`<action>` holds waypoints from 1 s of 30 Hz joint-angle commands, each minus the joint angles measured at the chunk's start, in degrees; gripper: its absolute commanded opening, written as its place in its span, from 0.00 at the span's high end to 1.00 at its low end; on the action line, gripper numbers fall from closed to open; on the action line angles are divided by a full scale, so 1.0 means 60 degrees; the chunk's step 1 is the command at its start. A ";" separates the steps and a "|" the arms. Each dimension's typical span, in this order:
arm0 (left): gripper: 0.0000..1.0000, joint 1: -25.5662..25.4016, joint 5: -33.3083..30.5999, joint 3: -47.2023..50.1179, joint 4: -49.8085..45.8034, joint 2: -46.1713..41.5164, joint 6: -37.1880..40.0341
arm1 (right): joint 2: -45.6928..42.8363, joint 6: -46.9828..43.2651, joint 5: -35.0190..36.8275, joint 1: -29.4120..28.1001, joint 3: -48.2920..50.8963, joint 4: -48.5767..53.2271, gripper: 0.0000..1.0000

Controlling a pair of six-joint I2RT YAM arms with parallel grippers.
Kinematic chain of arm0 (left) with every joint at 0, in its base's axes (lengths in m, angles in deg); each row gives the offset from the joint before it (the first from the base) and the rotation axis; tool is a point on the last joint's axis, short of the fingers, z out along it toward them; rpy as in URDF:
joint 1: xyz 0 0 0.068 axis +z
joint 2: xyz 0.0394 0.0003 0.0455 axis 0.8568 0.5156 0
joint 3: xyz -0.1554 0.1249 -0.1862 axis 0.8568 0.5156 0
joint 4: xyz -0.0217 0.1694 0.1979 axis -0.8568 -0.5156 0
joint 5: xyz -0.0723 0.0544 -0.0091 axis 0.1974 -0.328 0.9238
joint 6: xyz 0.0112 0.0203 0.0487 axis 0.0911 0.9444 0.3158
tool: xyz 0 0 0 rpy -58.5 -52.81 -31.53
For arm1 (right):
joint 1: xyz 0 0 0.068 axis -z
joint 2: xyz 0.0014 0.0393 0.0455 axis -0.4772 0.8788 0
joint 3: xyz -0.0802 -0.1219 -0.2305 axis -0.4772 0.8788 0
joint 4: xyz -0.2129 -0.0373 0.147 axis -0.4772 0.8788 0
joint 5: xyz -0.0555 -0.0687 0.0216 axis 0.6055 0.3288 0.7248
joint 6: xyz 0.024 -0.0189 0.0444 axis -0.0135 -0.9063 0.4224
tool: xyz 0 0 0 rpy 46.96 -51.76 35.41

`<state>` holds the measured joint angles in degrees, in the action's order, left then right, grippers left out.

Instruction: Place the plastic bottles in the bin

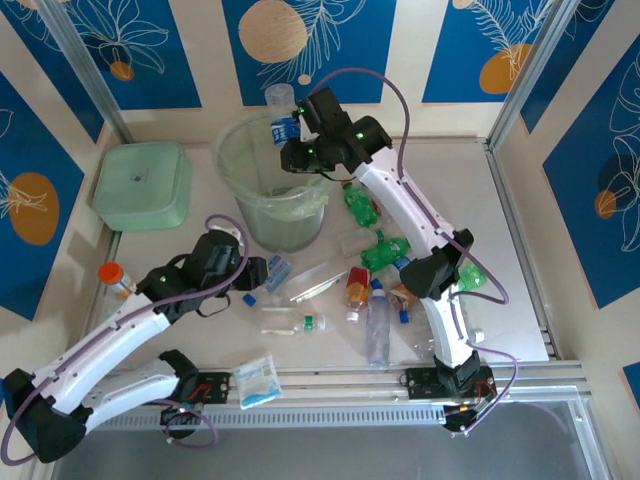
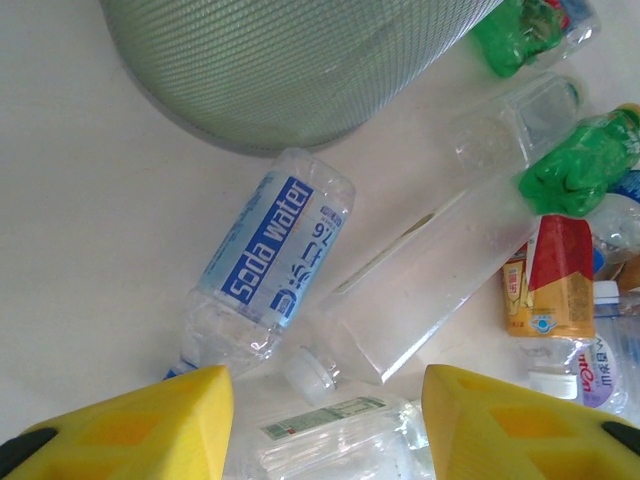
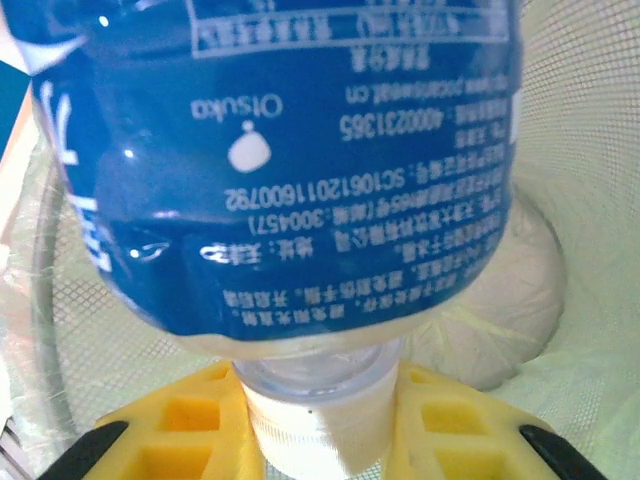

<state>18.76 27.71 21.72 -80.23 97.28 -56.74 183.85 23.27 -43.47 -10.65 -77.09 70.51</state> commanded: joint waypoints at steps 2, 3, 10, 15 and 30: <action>0.47 -0.0066 -0.0256 0.0141 -0.0099 -0.0221 0.0061 | 0.0110 0.0160 -0.0280 -0.0022 -0.0123 0.0158 0.83; 0.47 -0.0059 -0.0296 0.0156 -0.0115 -0.0230 0.0060 | 0.0107 0.0160 -0.0282 -0.0035 -0.0109 0.0141 0.79; 0.41 -0.0067 -0.0392 0.0285 -0.0134 -0.0239 0.0006 | -0.0090 0.0087 -0.0284 -0.0091 -0.0102 -0.0078 0.54; 0.34 -0.0066 -0.0454 0.0377 -0.0188 -0.0232 0.0014 | -0.0227 0.0058 -0.0085 -0.0175 -0.0161 -0.0053 0.40; 0.24 -0.0065 -0.0641 0.1054 -0.0429 0.0160 -0.0282 | -0.2932 -0.0212 0.2578 -0.1091 0.1432 -0.0593 0.39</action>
<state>18.73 24.91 26.92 -81.34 97.57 -57.37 172.03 22.35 -33.94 -17.69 -71.82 68.78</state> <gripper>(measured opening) 0.767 0.607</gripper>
